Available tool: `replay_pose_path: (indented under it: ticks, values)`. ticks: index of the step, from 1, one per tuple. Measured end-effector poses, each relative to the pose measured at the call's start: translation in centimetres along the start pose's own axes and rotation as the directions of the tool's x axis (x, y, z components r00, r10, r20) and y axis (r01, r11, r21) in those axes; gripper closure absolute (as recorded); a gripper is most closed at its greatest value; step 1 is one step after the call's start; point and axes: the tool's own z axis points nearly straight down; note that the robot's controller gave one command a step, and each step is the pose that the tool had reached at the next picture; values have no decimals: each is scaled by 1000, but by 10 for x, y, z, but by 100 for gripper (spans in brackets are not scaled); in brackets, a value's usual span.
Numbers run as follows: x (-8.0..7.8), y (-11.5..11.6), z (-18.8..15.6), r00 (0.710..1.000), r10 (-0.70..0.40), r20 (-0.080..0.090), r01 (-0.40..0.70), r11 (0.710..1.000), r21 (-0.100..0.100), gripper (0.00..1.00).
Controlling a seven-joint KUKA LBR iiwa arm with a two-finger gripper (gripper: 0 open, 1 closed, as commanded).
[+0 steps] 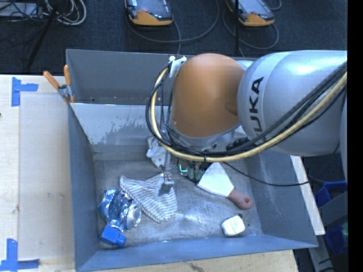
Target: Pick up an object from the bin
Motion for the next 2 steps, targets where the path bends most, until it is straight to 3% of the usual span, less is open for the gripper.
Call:
replay_pose_path:
  ticks: [1, 2]
  values:
    - [-2, -1, -4, 1000, 4, 8, -4, 1000, -1, 0]
    - [-17, -16, 49, 999, -48, 15, 48, 999, -2, 0]
